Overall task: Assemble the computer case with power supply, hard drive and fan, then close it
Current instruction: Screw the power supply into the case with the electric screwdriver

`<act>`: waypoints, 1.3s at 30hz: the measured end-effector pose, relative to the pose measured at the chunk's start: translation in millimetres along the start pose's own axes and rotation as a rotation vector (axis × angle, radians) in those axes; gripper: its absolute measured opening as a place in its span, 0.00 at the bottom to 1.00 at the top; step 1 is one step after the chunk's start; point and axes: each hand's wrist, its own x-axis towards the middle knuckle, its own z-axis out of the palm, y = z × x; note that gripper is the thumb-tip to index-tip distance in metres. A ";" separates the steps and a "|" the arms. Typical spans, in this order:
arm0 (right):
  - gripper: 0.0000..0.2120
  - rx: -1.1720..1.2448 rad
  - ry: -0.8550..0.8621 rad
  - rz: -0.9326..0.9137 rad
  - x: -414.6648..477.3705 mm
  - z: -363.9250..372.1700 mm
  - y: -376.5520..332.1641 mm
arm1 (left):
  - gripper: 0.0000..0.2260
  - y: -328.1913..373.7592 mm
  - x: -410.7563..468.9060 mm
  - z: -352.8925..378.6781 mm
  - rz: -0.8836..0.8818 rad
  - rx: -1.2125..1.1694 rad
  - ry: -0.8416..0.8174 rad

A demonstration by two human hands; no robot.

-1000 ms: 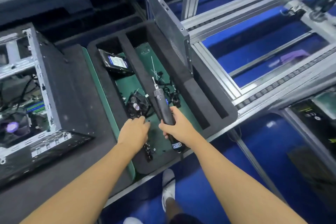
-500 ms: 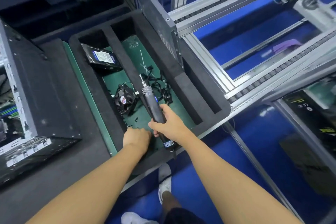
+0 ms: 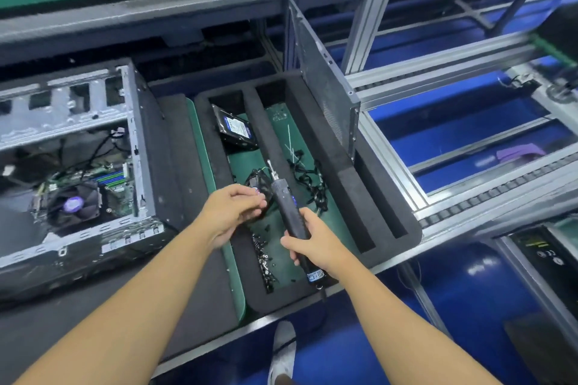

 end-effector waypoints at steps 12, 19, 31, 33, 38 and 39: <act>0.19 -0.315 -0.154 -0.141 -73.1 60.7 -59.8 | 0.12 6.6 -77.4 -43.0 0.009 -0.664 -0.131; 0.17 -0.355 -0.113 -0.191 -134.8 91.4 -58.8 | 0.07 4.3 -126.2 -59.3 0.025 -0.741 -0.197; 0.16 -0.516 -0.189 -0.234 -166.9 167.1 -72.5 | 0.07 -5.9 -187.8 -149.1 0.164 -0.598 -0.263; 0.15 -0.551 -0.211 -0.242 -167.0 176.0 -75.5 | 0.06 -5.5 -195.4 -165.3 0.209 -0.515 -0.229; 0.15 -0.588 -0.253 -0.286 -162.1 202.3 -82.0 | 0.09 -2.0 -209.1 -202.2 0.259 -0.407 -0.102; 0.16 -0.596 -0.256 -0.290 -160.5 207.9 -83.0 | 0.09 -0.7 -212.3 -208.9 0.259 -0.385 -0.088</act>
